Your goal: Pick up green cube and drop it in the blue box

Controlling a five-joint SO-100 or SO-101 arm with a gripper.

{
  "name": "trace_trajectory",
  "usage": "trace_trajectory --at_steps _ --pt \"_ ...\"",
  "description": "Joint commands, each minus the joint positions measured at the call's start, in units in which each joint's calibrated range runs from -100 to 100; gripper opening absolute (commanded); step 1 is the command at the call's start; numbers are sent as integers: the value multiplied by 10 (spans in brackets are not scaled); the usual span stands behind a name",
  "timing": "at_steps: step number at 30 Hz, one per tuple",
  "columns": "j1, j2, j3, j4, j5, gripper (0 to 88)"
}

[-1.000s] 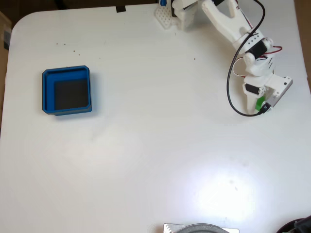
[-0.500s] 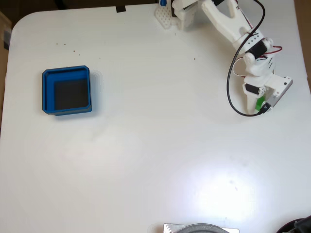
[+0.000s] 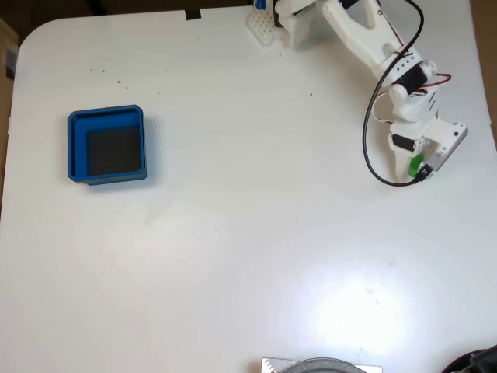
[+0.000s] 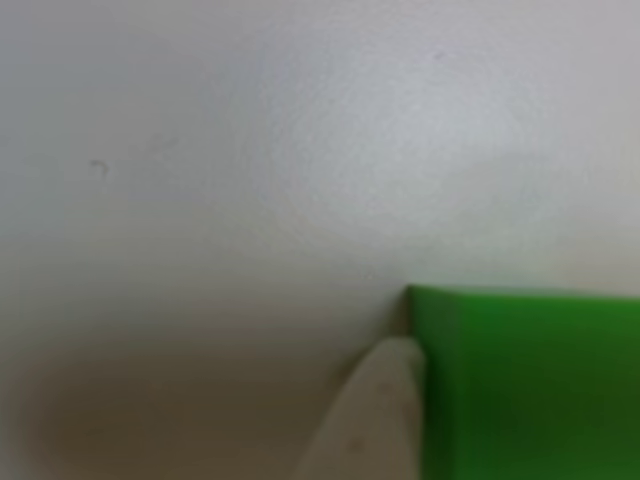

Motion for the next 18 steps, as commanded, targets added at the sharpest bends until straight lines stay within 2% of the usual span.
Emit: trace_trajectory --at_steps 1,6,14,18 --pt "2 -15 -35 -9 0 91" --pt "3 -16 -35 -9 0 18" --pt "3 -46 -34 -2 0 16" --pt "4 -94 -35 56 0 16"
